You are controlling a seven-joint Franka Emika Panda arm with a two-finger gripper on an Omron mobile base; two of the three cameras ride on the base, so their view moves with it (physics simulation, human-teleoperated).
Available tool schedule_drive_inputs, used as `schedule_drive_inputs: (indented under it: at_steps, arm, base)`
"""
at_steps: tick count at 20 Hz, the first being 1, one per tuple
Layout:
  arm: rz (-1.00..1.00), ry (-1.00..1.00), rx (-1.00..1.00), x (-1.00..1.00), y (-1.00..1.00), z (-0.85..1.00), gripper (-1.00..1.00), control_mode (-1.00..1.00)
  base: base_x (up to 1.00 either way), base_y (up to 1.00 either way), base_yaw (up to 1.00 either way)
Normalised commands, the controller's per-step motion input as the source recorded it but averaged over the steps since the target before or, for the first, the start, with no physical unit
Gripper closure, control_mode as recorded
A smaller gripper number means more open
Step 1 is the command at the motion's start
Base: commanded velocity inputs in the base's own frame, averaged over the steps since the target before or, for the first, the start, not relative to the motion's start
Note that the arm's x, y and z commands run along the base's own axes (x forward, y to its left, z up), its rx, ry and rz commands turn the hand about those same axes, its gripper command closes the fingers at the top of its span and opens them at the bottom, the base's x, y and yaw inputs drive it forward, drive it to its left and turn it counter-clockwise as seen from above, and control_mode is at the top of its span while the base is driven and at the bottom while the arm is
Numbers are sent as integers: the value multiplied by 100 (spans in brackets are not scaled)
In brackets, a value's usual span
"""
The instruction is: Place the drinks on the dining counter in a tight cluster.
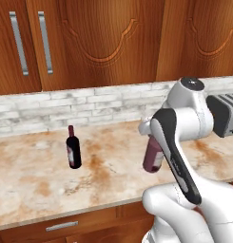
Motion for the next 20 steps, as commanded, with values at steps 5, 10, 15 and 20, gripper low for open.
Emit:
schedule_drive_inputs:
  at_steps: [5,10,15,20]
  arm:
    - [0,0,0,-18,-16,21,100,-100]
    - [0,0,0,0,0,0,100,-100]
    - [0,0,0,-2,0,0,100,100]
    - [0,0,0,0,0,0,100,100]
  base:
    - [0,0,0]
    - [0,0,0]
    - [-8,-2,0]
    - [-99,-32,-13]
